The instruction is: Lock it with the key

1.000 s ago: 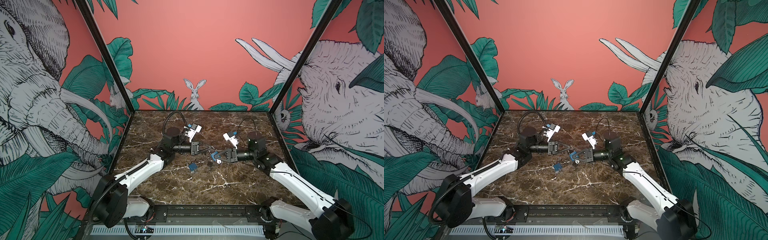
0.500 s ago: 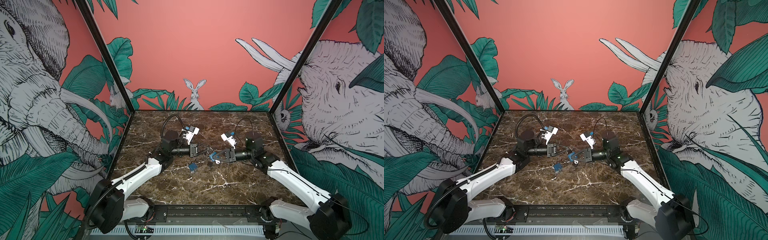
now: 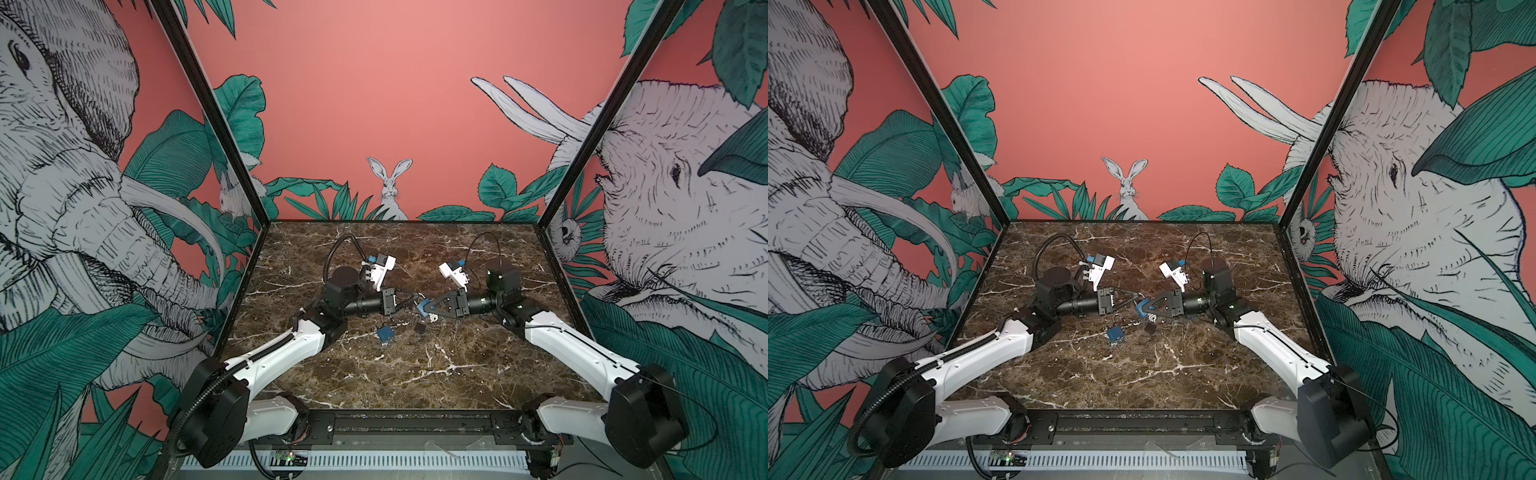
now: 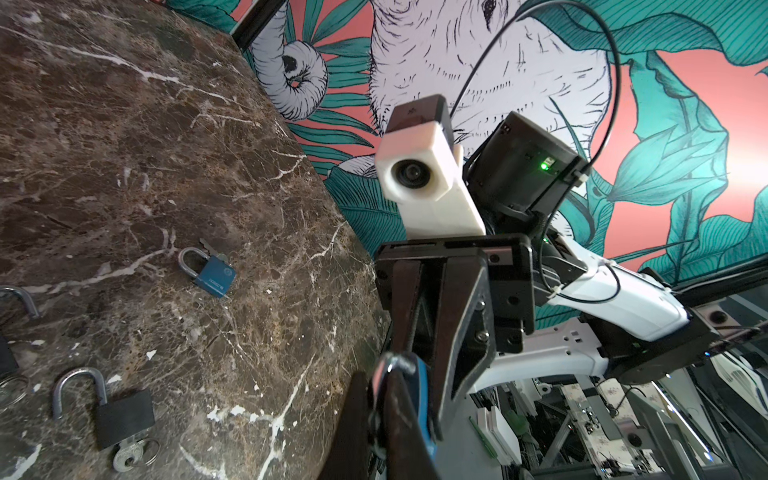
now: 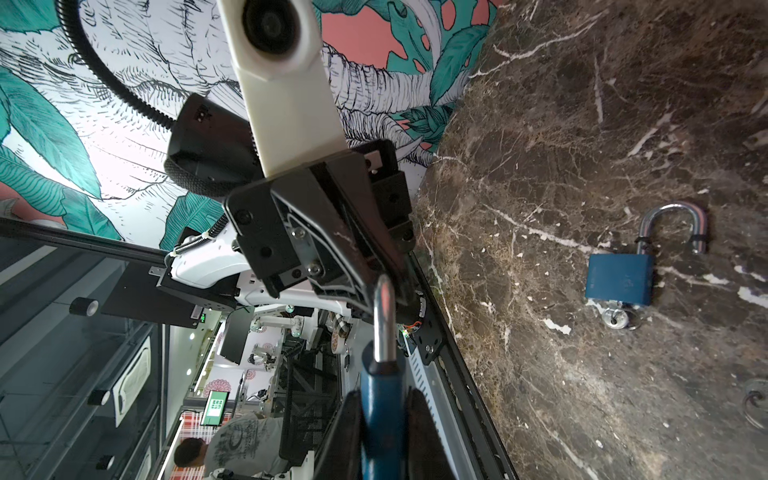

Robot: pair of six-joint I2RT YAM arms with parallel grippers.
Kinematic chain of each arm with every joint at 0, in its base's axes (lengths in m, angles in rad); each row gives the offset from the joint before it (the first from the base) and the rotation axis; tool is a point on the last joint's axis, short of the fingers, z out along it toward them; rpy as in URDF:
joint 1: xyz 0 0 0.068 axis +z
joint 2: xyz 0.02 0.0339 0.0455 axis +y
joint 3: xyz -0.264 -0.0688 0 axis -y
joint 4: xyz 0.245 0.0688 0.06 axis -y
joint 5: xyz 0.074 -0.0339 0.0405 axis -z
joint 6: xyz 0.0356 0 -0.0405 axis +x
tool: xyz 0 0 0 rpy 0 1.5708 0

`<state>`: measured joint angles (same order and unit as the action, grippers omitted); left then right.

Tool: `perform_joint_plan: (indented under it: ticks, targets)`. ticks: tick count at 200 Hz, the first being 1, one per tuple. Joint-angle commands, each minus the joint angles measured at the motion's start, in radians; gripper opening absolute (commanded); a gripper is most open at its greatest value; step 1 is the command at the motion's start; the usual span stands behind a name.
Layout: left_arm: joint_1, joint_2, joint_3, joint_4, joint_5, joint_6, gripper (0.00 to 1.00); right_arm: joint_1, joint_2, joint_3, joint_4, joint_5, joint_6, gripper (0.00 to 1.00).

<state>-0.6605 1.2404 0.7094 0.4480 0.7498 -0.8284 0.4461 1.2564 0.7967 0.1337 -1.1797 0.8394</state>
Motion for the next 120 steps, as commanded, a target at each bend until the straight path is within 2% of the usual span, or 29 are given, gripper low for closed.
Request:
perform_joint_plan:
  ticks: [1,45,82,99,120]
  targets:
    - [-0.126,-0.014,-0.036,-0.031,0.261,-0.004,0.00,-0.023,0.033,0.078,0.303,0.197,0.031,0.00]
    - [-0.135,-0.035,-0.054,-0.042,0.238,0.003,0.00,-0.023,0.063,0.091,0.298,0.200,0.018,0.00]
    - [-0.132,-0.045,-0.001,-0.115,0.172,0.063,0.00,-0.020,0.018,0.088,0.122,0.212,-0.093,0.00]
    - [-0.124,-0.020,0.045,-0.144,0.176,0.091,0.00,-0.020,-0.016,0.085,0.009,0.226,-0.167,0.00]
    - [-0.106,0.018,0.088,-0.137,0.190,0.083,0.00,-0.020,-0.050,0.065,-0.018,0.220,-0.182,0.00]
